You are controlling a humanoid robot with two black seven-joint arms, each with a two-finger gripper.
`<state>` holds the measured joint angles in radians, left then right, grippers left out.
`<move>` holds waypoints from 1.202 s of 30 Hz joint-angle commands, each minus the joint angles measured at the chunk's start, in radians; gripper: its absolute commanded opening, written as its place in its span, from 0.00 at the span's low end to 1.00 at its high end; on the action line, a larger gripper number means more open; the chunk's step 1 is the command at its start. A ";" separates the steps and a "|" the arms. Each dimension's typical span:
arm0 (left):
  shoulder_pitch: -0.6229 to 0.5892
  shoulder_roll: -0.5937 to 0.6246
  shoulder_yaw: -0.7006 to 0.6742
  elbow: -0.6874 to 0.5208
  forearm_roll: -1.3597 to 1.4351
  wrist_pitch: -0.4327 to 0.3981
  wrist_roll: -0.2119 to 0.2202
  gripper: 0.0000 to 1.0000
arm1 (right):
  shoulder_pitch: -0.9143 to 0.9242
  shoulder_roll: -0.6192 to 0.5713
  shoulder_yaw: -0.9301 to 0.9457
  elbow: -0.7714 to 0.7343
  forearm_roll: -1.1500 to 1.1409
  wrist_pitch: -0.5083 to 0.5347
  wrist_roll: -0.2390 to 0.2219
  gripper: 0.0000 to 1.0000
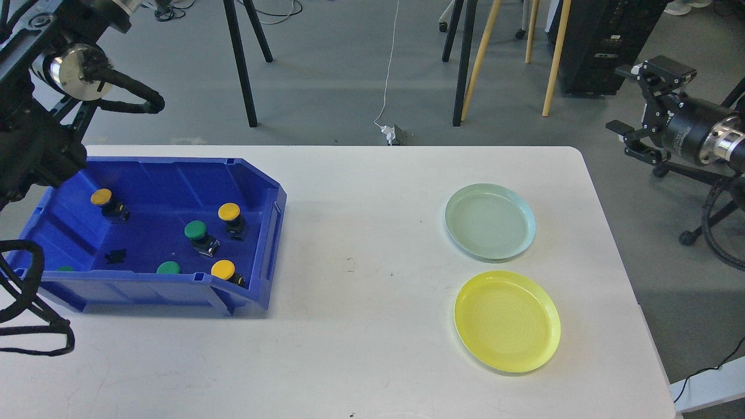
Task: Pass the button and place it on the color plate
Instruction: 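Move the left gripper over the blue bin, then lower the left gripper into the bin and grasp a green button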
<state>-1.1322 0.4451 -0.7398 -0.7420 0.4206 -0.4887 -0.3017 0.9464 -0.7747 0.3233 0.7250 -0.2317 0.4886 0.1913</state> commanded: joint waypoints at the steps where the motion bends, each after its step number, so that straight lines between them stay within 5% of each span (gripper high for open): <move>1: -0.001 0.000 0.005 0.018 0.010 0.000 -0.005 1.00 | -0.015 -0.015 0.002 -0.007 0.000 0.000 0.017 0.99; 9: -0.021 0.040 0.123 0.075 0.222 0.000 -0.014 1.00 | -0.067 -0.017 0.000 -0.010 -0.005 0.000 0.036 0.99; 21: 0.014 0.414 0.197 -0.384 0.789 0.000 -0.057 1.00 | -0.026 -0.018 0.025 -0.010 -0.003 0.000 0.048 0.99; 36: 0.058 0.630 0.490 -0.573 1.157 0.000 -0.062 1.00 | -0.002 -0.018 0.071 -0.006 -0.003 0.000 0.045 0.99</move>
<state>-1.0922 1.0456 -0.3115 -1.2846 1.4994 -0.4886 -0.3637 0.9385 -0.7909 0.3954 0.7211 -0.2339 0.4887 0.2364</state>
